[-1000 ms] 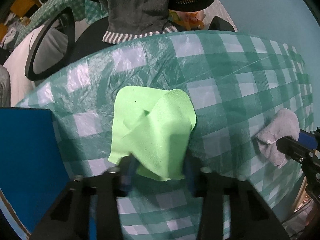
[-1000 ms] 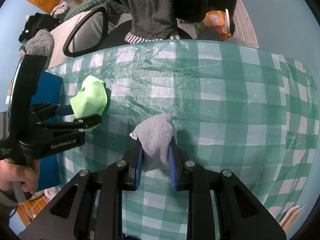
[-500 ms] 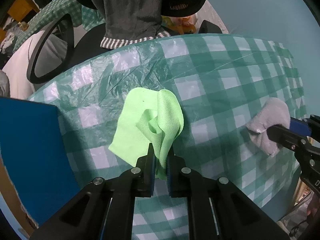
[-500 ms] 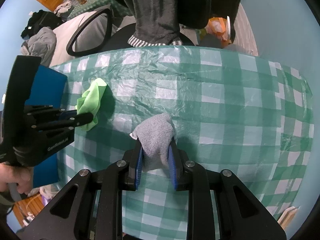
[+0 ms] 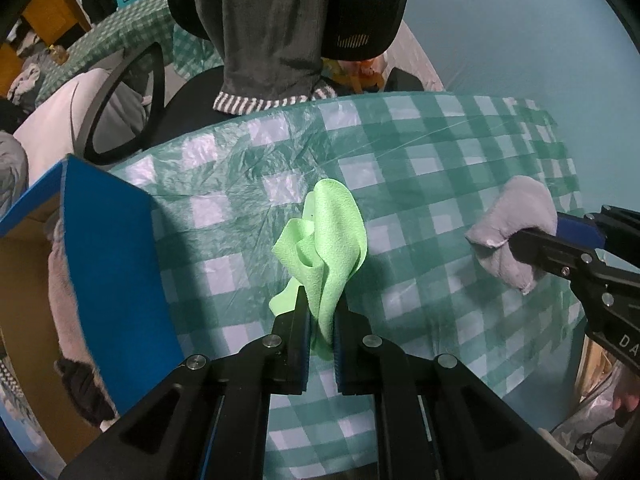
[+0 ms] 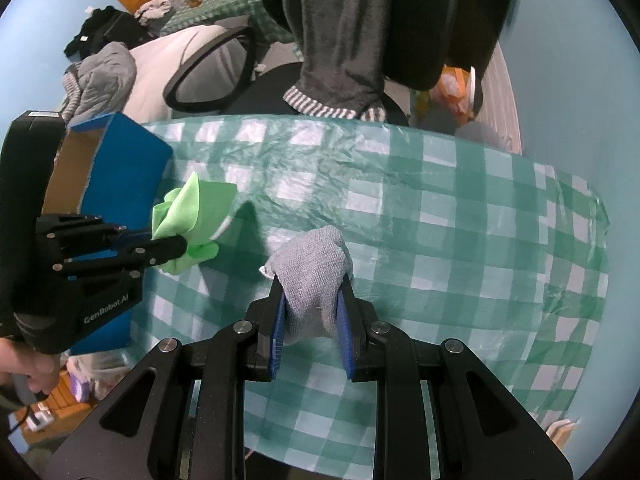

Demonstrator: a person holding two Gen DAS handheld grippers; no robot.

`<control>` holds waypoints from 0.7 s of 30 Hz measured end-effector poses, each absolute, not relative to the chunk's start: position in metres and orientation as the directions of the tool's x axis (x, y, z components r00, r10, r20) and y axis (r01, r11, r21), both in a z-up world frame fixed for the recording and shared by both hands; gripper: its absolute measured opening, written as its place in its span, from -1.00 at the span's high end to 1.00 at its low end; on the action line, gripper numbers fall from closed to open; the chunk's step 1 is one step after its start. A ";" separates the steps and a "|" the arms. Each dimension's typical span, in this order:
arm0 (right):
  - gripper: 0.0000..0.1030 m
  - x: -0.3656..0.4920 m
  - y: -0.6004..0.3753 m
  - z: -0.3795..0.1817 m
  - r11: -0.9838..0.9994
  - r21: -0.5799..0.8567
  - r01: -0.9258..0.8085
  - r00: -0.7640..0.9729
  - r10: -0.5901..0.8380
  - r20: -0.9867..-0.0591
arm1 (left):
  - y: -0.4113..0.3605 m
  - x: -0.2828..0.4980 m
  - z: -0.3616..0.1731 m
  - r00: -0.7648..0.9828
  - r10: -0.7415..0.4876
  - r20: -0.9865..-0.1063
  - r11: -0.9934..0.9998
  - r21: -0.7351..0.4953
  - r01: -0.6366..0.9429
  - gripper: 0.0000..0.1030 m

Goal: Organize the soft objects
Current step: 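Carry the lime cloth with the left tool while the right tool carries the sock over the box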

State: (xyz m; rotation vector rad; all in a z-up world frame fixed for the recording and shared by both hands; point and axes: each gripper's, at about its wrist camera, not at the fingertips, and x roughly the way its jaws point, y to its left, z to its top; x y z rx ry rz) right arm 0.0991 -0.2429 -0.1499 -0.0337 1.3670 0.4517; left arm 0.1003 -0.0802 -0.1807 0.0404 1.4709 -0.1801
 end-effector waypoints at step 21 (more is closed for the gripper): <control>0.56 0.078 -0.213 -0.101 0.877 0.280 -0.391 0.160 0.364 -0.918 | -0.063 0.047 -0.109 0.213 -0.100 -0.972 0.989 -0.073 0.132 0.82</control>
